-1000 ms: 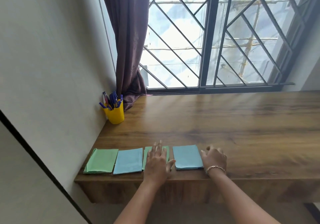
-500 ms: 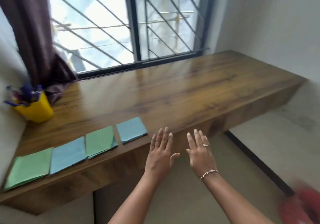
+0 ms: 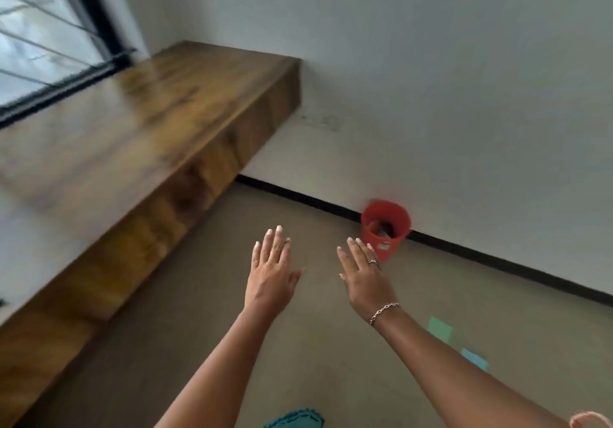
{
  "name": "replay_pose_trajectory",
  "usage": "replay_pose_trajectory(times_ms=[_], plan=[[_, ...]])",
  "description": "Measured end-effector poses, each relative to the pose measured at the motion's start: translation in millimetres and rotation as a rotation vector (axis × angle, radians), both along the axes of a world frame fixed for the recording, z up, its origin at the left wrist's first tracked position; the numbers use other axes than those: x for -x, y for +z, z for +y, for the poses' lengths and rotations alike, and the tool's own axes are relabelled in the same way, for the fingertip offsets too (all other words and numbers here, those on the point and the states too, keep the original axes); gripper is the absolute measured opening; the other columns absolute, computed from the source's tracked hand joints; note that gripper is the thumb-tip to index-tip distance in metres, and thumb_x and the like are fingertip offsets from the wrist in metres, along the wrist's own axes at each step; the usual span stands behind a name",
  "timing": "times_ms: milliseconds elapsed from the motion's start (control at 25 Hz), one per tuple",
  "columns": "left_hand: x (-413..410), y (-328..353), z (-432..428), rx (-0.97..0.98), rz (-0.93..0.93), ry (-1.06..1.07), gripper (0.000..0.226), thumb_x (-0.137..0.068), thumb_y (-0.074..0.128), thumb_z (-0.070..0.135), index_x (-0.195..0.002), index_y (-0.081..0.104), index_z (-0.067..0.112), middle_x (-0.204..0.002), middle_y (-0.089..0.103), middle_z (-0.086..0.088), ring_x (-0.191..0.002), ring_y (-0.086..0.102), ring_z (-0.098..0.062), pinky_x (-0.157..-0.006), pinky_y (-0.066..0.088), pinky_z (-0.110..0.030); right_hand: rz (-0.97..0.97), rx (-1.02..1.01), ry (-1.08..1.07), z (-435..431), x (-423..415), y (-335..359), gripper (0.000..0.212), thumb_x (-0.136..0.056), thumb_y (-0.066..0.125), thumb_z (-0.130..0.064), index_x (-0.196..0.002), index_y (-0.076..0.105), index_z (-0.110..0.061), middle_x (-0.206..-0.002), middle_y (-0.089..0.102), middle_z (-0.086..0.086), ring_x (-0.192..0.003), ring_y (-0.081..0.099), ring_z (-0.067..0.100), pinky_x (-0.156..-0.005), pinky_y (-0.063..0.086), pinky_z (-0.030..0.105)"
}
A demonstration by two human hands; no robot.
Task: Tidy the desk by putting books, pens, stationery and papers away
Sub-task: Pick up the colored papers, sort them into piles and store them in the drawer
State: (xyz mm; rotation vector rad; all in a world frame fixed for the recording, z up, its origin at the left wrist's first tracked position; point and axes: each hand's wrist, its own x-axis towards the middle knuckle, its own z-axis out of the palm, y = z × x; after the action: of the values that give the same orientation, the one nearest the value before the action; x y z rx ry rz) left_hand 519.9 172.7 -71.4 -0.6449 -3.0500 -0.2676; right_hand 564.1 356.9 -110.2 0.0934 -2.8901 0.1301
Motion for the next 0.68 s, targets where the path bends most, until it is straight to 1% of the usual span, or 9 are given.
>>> replay_pose_trajectory(times_ms=[40, 80, 160, 200, 280, 360, 440, 560, 680], plan=[[-7, -1, 28, -0.026, -0.017, -0.041, 0.064, -0.095, 0.043, 0.041, -0.147, 0.024, 0.008, -0.158, -0.001, -0.011, -0.146, -0.006, -0.026, -0.117, -0.005, -0.036, -0.023, 0.000, -0.043, 27, -16, -1, 0.048, -0.069, 0.059, -0.022, -0.115, 0.063, -0.008, -0.119, 0.062, 0.020, -0.111, 0.061, 0.034, -0.102, 0.041, 0.041], [-13, -3, 54, -0.051, -0.024, -0.074, 0.064, -0.096, 0.043, 0.040, -0.147, 0.023, 0.008, -0.158, -0.003, -0.011, -0.146, -0.008, -0.026, -0.117, -0.005, -0.036, -0.046, 0.011, -0.088, 53, -33, 0, 0.046, -0.070, 0.058, -0.022, -0.112, 0.065, -0.007, -0.117, 0.063, 0.019, -0.109, 0.062, 0.033, -0.096, 0.047, 0.043], [-26, -5, 103, -0.061, -0.042, -0.133, 0.062, -0.096, 0.042, 0.039, -0.147, 0.025, 0.008, -0.158, -0.004, -0.011, -0.146, -0.009, -0.026, -0.118, -0.005, -0.036, -0.082, 0.037, -0.164, 102, -63, 0, 0.040, -0.072, 0.058, -0.019, -0.109, 0.066, -0.006, -0.114, 0.065, 0.019, -0.104, 0.064, 0.034, -0.089, 0.050, 0.048], [-32, -6, 124, -0.048, -0.056, -0.158, 0.061, -0.097, 0.041, 0.040, -0.147, 0.024, 0.008, -0.158, -0.006, -0.011, -0.146, -0.010, -0.026, -0.118, -0.005, -0.036, -0.087, 0.051, -0.185, 123, -75, -1, 0.039, -0.070, 0.065, -0.016, -0.107, 0.066, -0.005, -0.112, 0.065, 0.020, -0.102, 0.065, 0.034, -0.087, 0.051, 0.049], [-43, -10, 170, -0.050, -0.087, -0.217, 0.062, -0.097, 0.040, 0.040, -0.147, 0.023, 0.008, -0.158, -0.007, -0.011, -0.146, -0.011, -0.026, -0.118, -0.006, -0.036, -0.098, 0.082, -0.248, 171, -105, -4, 0.046, -0.061, 0.079, -0.010, -0.103, 0.064, -0.004, -0.107, 0.066, 0.019, -0.097, 0.067, 0.035, -0.084, 0.052, 0.050], [-54, -11, 214, -0.052, -0.109, -0.280, 0.063, -0.097, 0.039, 0.041, -0.148, 0.021, 0.009, -0.158, -0.006, -0.011, -0.146, -0.011, -0.025, -0.118, -0.006, -0.036, -0.107, 0.138, -0.332, 215, -131, -6, 0.048, -0.055, 0.083, -0.006, -0.099, 0.064, -0.004, -0.102, 0.067, 0.018, -0.090, 0.067, 0.036, -0.079, 0.055, 0.046], [-62, -12, 251, -0.032, -0.128, -0.338, 0.063, -0.097, 0.038, 0.042, -0.148, 0.019, 0.011, -0.159, -0.006, -0.009, -0.146, -0.011, -0.024, -0.118, -0.006, -0.036, -0.148, 0.233, -0.430, 253, -150, -9, 0.042, -0.060, 0.080, -0.001, -0.099, 0.065, -0.001, -0.100, 0.066, 0.018, -0.088, 0.066, 0.038, -0.076, 0.056, 0.042], [-61, -19, 292, -0.031, -0.166, -0.392, 0.060, -0.097, 0.038, 0.043, -0.147, 0.022, 0.014, -0.159, -0.001, -0.007, -0.147, -0.009, -0.022, -0.118, -0.004, -0.035, -0.199, 0.317, -0.563, 297, -164, -15, 0.033, -0.083, 0.058, -0.002, -0.116, 0.058, -0.001, -0.116, 0.058, 0.016, -0.107, 0.055, 0.037, -0.087, 0.048, 0.040], [-48, -37, 331, -0.042, -0.220, -0.395, 0.059, -0.097, 0.040, 0.042, -0.146, 0.025, 0.012, -0.159, 0.006, -0.007, -0.147, -0.003, -0.023, -0.118, 0.000, -0.034, -0.235, 0.334, -0.629, 341, -161, -26, 0.035, -0.089, 0.051, -0.006, -0.124, 0.054, -0.005, -0.124, 0.054, 0.014, -0.113, 0.050, 0.034, -0.092, 0.044, 0.039]])
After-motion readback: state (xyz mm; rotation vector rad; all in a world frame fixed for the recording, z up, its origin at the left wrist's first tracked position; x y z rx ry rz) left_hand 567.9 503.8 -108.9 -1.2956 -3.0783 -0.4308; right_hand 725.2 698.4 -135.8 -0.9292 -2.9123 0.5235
